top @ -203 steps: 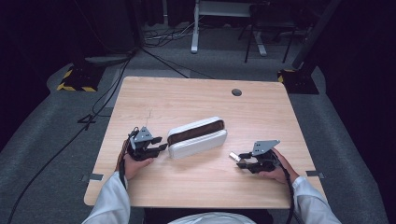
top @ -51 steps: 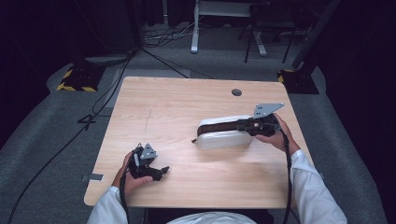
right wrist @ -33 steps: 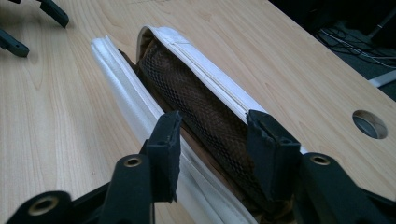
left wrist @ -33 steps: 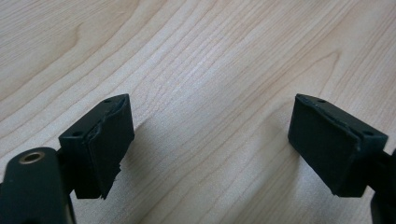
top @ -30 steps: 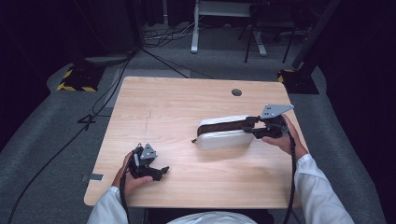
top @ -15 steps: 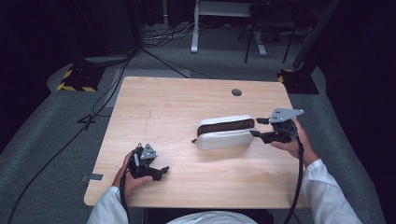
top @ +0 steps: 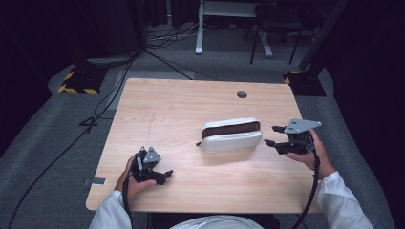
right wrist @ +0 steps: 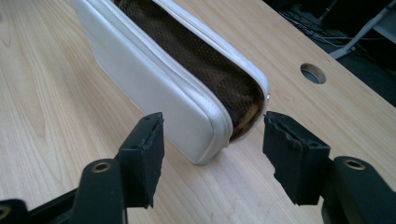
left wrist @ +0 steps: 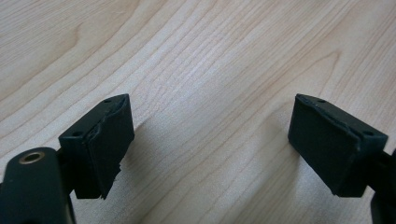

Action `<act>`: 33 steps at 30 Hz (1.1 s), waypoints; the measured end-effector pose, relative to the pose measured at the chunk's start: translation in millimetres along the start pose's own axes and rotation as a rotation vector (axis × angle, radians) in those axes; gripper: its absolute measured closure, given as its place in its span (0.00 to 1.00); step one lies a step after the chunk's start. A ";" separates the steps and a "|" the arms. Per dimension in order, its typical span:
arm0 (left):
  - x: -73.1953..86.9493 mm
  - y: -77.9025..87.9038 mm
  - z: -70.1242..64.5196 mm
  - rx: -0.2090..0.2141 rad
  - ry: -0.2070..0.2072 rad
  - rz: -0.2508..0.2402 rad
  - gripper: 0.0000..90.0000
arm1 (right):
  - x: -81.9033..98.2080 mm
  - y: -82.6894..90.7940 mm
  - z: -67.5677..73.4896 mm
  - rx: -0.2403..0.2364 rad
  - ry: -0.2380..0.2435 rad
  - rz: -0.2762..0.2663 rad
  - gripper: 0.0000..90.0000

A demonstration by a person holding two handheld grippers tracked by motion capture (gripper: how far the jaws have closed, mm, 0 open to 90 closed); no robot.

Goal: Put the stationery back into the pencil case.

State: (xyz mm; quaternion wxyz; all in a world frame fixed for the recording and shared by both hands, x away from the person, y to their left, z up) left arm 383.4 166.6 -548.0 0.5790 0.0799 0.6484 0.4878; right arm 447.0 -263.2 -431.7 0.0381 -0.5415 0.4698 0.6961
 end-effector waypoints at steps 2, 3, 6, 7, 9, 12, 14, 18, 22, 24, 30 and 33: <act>0.0 0.0 0.0 0.000 0.000 0.000 0.16 | 5.5 0.5 -0.9 0.010 0.002 0.006 0.42; 0.0 0.0 0.0 0.000 0.000 0.000 0.16 | 8.3 0.5 -1.3 0.023 0.002 0.011 0.41; 0.0 0.0 0.0 0.000 0.000 0.000 0.16 | 16.4 0.7 -1.6 0.028 0.001 0.026 0.41; 0.0 0.0 0.0 0.000 0.000 0.000 0.16 | 18.4 1.0 -1.8 0.033 0.000 0.029 0.41; 0.0 0.0 0.0 0.000 0.000 0.000 0.16 | 21.3 1.0 -2.3 0.033 -0.001 0.027 0.41; 0.0 0.0 0.0 0.000 0.000 0.000 0.16 | 32.6 2.1 -3.8 0.057 -0.013 0.037 0.39; 0.0 0.0 0.0 0.000 0.000 0.000 0.16 | 35.4 2.0 -3.9 0.059 -0.008 0.040 0.39; 0.0 0.0 0.0 0.000 0.000 0.000 0.16 | 47.5 1.3 -4.0 0.072 -0.016 0.056 0.38; 0.0 0.0 0.0 0.000 -0.001 0.000 0.16 | 62.3 -0.2 -3.2 0.084 -0.020 0.082 0.37; 0.0 0.0 0.0 0.000 0.000 0.000 0.16 | 69.3 -0.7 -4.1 0.090 -0.030 0.087 0.37; 0.0 0.0 0.0 0.000 0.000 0.000 0.16 | 88.7 -1.5 -6.0 0.110 -0.053 0.104 0.35; 0.0 0.0 0.0 0.000 0.000 0.000 0.16 | 98.2 0.1 -7.3 0.111 -0.071 0.102 0.35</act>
Point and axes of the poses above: each handheld gripper's, and its own axes: y roughly backward along the jaws, x roughly out of its underside, z roughly to its left, the point moved 6 cm from there along -y, roughly forward along the jaws, and after that the axes turned 14 degrees about -y, right-handed, at the moved point
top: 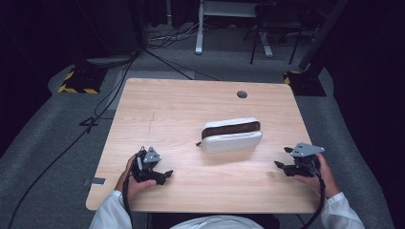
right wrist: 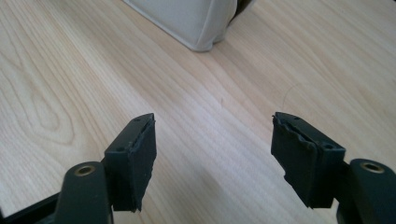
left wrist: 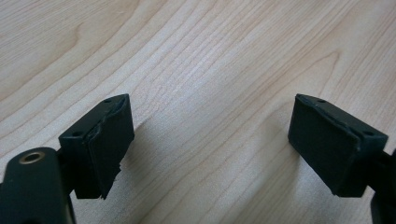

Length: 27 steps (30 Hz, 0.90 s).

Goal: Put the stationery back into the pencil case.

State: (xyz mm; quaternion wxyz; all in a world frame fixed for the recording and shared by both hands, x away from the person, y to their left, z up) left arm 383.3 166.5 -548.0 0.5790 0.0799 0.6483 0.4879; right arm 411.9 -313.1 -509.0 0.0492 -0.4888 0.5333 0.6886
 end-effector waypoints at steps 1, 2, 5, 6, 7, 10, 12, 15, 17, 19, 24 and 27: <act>0.0 0.0 0.0 0.000 0.000 0.000 0.16 | 2.8 0.2 -1.5 0.003 -0.003 -0.003 0.35; 0.0 0.0 0.0 0.000 0.000 0.000 0.16 | 6.2 0.8 -2.7 0.006 -0.014 -0.002 0.35; 0.0 0.0 0.0 0.000 0.000 0.000 0.16 | 16.2 2.7 -6.5 0.004 -0.042 -0.003 0.35; 0.0 0.0 0.0 0.000 0.000 0.000 0.16 | 19.4 3.3 -8.2 0.006 -0.055 -0.006 0.35; 0.0 0.0 0.0 0.000 0.000 0.000 0.16 | 23.0 4.2 -9.5 -0.002 -0.071 -0.005 0.35; 0.0 0.0 0.0 0.000 0.000 0.000 0.16 | 32.6 6.1 -13.5 -0.021 -0.120 -0.015 0.35; 0.0 0.0 0.0 0.000 0.000 0.000 0.16 | 38.3 7.3 -15.2 -0.009 -0.130 -0.013 0.36; 0.0 0.0 0.0 0.000 0.000 0.000 0.16 | 47.0 11.9 -18.9 -0.008 -0.167 -0.032 0.36; 0.0 0.0 0.0 0.000 0.000 0.000 0.16 | 52.7 14.2 -19.7 -0.013 -0.194 -0.036 0.36; 0.0 0.0 0.0 0.000 0.000 0.000 0.16 | 58.3 16.1 -19.5 -0.008 -0.198 -0.030 0.35; 0.0 0.0 0.0 0.000 0.000 0.000 0.16 | 67.1 21.7 -19.1 -0.013 -0.236 -0.047 0.33; 0.0 0.0 -0.1 0.000 0.000 0.000 0.16 | 69.9 23.3 -19.4 -0.005 -0.258 -0.039 0.29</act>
Point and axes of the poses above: each handheld gripper's, and its own axes: y roughly backward along the jaws, x roughly out of its underside, z roughly to its left, the point moved 6 cm from there along -y, roughly forward along the jaws, and after that the axes turned 14 degrees about -y, right-handed, at the moved point
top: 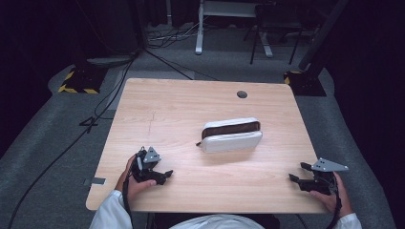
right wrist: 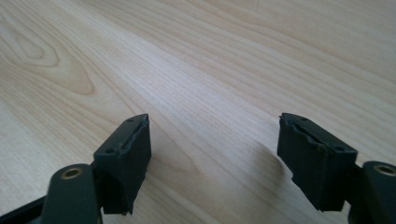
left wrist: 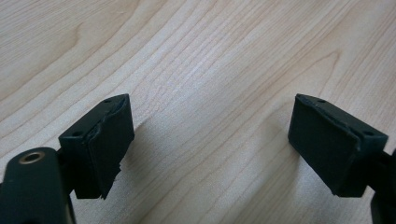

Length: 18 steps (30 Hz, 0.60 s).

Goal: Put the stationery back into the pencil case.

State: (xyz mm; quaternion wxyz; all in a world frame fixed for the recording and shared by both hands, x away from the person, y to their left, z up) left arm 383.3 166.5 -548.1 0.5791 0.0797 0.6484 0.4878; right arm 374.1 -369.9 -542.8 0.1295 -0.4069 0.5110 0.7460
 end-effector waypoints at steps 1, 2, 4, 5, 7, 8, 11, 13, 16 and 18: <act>0.0 0.0 0.0 0.000 0.000 0.000 0.16 | 0.6 0.0 -0.2 -0.011 -0.013 0.008 0.29; 0.0 0.0 0.0 0.000 0.000 0.000 0.16 | 0.6 -0.5 -0.9 -0.017 -0.024 0.015 0.28; 0.0 0.0 0.0 0.000 0.000 0.000 0.16 | 0.5 -0.7 -1.2 -0.015 -0.029 0.015 0.27; 0.0 0.0 0.0 0.000 -0.001 0.000 0.16 | 0.6 -0.6 -1.1 -0.014 -0.026 0.015 0.27; 0.0 0.0 -0.1 0.000 0.001 0.000 0.16 | 0.6 -0.7 -1.1 -0.014 -0.028 0.015 0.27; 0.0 0.0 0.0 0.000 -0.001 0.000 0.16 | 0.7 -0.7 -1.2 -0.013 -0.026 0.015 0.27; 0.0 0.0 0.0 0.000 0.000 0.000 0.16 | 0.6 -0.9 -1.4 -0.008 -0.029 0.014 0.26; 0.0 -0.1 0.2 0.001 -0.002 0.001 0.16 | 0.6 -0.9 -1.5 -0.009 -0.030 0.014 0.26; -0.1 -0.2 0.0 0.001 0.000 0.001 0.16 | 0.5 -1.1 -1.8 -0.010 -0.033 0.016 0.25; -0.1 -0.1 -0.1 -0.001 0.000 0.001 0.16 | -0.4 -2.0 -2.3 -0.009 -0.032 0.016 0.25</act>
Point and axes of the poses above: each handheld gripper's, and its own axes: y roughly backward along the jaws, x roughly out of its underside, z roughly to its left, the point moved 6 cm from there along -y, roughly forward along the jaws, and after that the axes turned 14 degrees about -y, right-handed, at the moved point
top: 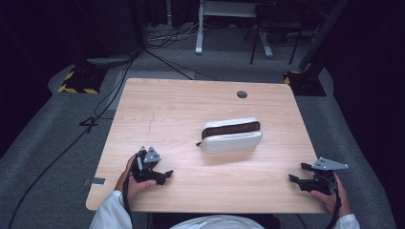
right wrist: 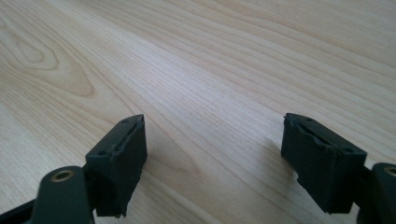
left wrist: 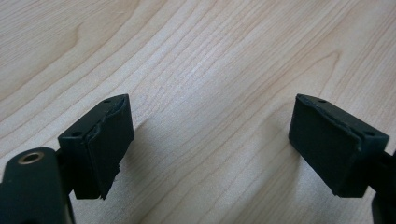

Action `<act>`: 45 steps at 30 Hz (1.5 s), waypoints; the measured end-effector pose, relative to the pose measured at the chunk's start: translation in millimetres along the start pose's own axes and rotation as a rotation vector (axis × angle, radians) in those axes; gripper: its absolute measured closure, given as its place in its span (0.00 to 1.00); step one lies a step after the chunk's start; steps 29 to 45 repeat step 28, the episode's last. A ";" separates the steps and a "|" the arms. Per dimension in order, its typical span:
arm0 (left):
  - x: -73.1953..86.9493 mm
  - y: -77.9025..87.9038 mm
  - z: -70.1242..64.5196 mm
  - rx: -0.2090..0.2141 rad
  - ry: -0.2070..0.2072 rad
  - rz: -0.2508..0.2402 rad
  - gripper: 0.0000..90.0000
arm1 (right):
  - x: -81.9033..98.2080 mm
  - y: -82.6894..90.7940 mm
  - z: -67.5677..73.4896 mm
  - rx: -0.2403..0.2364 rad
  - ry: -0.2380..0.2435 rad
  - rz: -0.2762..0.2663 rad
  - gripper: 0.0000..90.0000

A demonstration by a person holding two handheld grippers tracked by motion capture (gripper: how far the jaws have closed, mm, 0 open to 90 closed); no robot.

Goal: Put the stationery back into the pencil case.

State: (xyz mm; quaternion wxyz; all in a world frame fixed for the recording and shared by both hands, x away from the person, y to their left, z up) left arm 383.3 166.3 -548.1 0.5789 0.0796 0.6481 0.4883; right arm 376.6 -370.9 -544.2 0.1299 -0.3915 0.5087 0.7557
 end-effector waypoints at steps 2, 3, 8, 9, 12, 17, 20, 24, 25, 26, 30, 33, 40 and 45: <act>0.0 0.0 0.0 0.000 0.000 0.000 0.16 | -0.2 -0.3 0.1 0.001 -0.002 0.000 0.25; 0.0 0.0 0.0 0.000 0.000 0.000 0.16 | -0.2 -0.2 0.1 0.002 -0.001 -0.001 0.25; -0.6 -0.8 0.4 0.001 0.000 -0.002 0.15 | -0.2 -0.1 0.2 0.004 0.000 -0.002 0.25; -0.7 -0.9 0.5 0.002 -0.001 -0.001 0.15 | -0.2 -0.1 0.2 0.004 0.001 -0.002 0.25; -0.9 -1.0 1.1 0.001 -0.005 0.000 0.15 | -0.2 -0.1 0.1 0.004 0.001 -0.002 0.25; -0.8 -1.0 1.0 0.001 -0.004 0.000 0.15 | -0.2 -0.1 0.1 0.004 0.001 -0.002 0.25; -0.8 -1.0 1.0 0.001 -0.005 0.000 0.15 | -0.2 0.0 0.2 0.004 0.003 -0.002 0.25; -0.9 -1.1 1.2 0.003 -0.008 0.002 0.15 | -0.2 0.0 0.2 0.004 0.003 -0.002 0.25; -1.1 -1.3 0.8 0.004 -0.003 0.001 0.15 | -0.2 0.0 0.2 0.004 0.003 -0.002 0.25; -1.2 -1.4 0.9 0.004 -0.002 0.001 0.15 | -0.2 0.0 0.2 0.004 0.003 -0.002 0.25; -1.4 -1.6 1.1 0.004 -0.003 0.002 0.15 | -0.2 -0.1 0.2 0.004 0.003 -0.002 0.25; -1.4 -1.6 1.1 0.004 -0.003 0.002 0.15 | -0.2 -0.1 0.2 0.004 0.003 -0.002 0.25; -1.4 -1.6 1.1 0.004 -0.003 0.002 0.15 | -0.2 -0.1 0.2 0.004 0.003 -0.002 0.25; -1.4 -1.6 1.1 0.004 -0.003 0.002 0.15 | -0.2 -0.1 0.2 0.004 0.003 -0.002 0.25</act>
Point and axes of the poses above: each handheld gripper's, and its own axes: y roughly backward along the jaws, x roughly out of its underside, z roughly to its left, the point moved 6 cm from there along -y, roughly forward along the jaws, and after that the axes turned 14 degrees about -y, right-handed, at the moved point
